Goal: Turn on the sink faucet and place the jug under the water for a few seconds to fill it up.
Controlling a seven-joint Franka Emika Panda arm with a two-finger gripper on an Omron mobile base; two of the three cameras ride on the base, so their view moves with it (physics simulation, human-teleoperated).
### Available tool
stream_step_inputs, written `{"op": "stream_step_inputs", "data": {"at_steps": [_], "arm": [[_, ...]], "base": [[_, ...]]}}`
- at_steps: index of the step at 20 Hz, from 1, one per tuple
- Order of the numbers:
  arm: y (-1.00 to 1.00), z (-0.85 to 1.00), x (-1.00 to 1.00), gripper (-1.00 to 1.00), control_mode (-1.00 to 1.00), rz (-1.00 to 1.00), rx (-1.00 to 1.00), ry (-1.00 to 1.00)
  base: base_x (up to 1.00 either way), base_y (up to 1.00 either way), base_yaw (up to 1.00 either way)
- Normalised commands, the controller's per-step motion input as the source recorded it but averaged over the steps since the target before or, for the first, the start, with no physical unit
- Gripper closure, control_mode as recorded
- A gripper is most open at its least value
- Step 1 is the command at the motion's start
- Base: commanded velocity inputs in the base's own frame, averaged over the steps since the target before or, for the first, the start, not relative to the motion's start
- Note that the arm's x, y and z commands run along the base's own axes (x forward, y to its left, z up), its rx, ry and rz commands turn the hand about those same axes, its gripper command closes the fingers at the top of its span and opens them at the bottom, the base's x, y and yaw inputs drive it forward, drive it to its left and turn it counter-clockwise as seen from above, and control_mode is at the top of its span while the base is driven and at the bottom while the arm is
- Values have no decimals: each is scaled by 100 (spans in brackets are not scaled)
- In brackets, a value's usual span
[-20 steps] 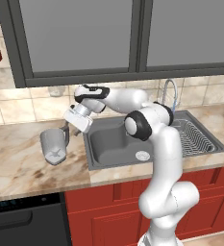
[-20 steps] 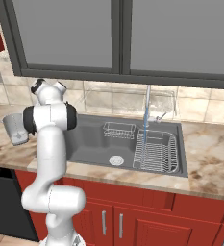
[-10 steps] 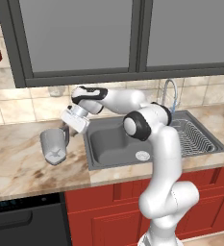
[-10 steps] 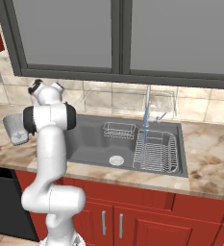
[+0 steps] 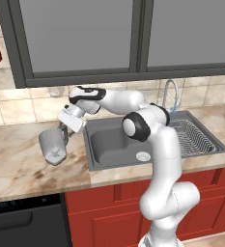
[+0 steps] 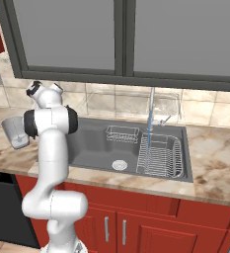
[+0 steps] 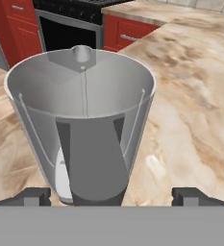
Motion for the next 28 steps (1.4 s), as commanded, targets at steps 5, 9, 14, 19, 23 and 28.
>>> {"op": "stream_step_inputs", "data": {"at_steps": [5,9,14,19,23,28], "arm": [[2,-5,0,-100,-100,0,0,0],[1,-2,0,100,-100,0,0,0],[1,0,0,100,-100,0,0,0],[0,0,0,100,-100,0,0,0],[0,0,-13,100,-100,0,0,-3],[0,0,-31,100,-100,-4,0,-11]], "base": [[0,0,0],[0,0,0],[0,0,0],[0,0,0],[0,0,0],[0,0,0]]}}
